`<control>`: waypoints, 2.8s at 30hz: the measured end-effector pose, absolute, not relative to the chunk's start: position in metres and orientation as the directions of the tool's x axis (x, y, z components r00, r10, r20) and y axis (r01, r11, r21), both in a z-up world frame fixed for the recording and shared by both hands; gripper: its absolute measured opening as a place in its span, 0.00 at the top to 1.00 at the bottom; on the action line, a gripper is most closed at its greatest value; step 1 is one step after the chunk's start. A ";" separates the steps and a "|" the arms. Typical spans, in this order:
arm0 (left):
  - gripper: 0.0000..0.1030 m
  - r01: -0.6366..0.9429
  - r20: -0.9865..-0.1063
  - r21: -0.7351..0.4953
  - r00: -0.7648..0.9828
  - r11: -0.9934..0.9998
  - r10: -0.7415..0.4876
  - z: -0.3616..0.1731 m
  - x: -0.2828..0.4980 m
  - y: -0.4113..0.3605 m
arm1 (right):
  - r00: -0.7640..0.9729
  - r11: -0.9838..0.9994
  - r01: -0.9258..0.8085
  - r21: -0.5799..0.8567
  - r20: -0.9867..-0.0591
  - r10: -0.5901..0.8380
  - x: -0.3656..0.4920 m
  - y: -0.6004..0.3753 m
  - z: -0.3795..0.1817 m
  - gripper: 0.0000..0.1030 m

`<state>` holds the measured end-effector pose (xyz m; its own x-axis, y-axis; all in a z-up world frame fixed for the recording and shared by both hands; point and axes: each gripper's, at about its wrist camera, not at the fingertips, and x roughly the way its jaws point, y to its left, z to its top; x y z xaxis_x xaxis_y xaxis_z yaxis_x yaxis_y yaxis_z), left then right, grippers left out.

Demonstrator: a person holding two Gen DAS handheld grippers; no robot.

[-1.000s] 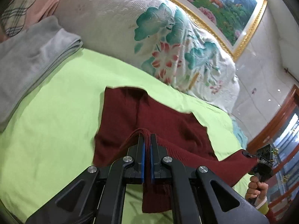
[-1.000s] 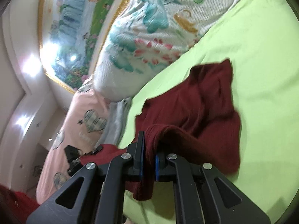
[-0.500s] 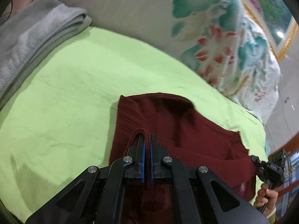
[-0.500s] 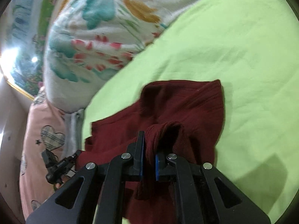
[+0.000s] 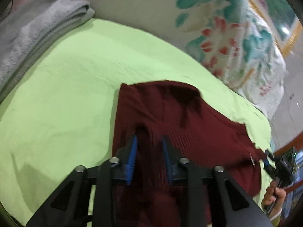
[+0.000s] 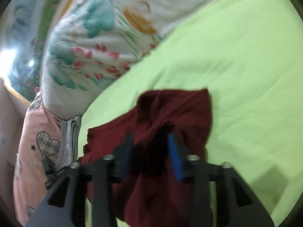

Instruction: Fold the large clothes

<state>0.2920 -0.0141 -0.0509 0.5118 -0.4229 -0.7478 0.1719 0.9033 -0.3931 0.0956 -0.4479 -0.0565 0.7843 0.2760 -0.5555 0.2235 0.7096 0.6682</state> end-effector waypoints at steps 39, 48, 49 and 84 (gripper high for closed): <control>0.73 0.125 -0.704 -0.400 0.593 0.908 -0.391 -0.027 0.246 0.005 | 0.759 0.793 0.207 0.573 -0.606 0.240 0.088 -0.384 -0.048 0.79; 0.41 0.037 -0.726 -0.404 0.595 0.914 -0.345 -0.012 0.146 0.079 | 0.727 0.782 0.201 0.590 -0.625 0.285 0.040 -0.355 -0.064 0.75; 0.41 0.033 -0.733 -0.403 0.586 0.915 -0.345 -0.016 0.141 0.081 | 0.724 0.780 0.201 0.593 -0.626 0.290 0.037 -0.352 -0.065 0.75; 0.24 -0.078 -0.747 -0.616 0.375 0.784 -0.549 -0.099 0.181 0.005 | 0.672 0.852 0.045 0.522 -0.647 0.361 0.121 -0.292 -0.048 0.77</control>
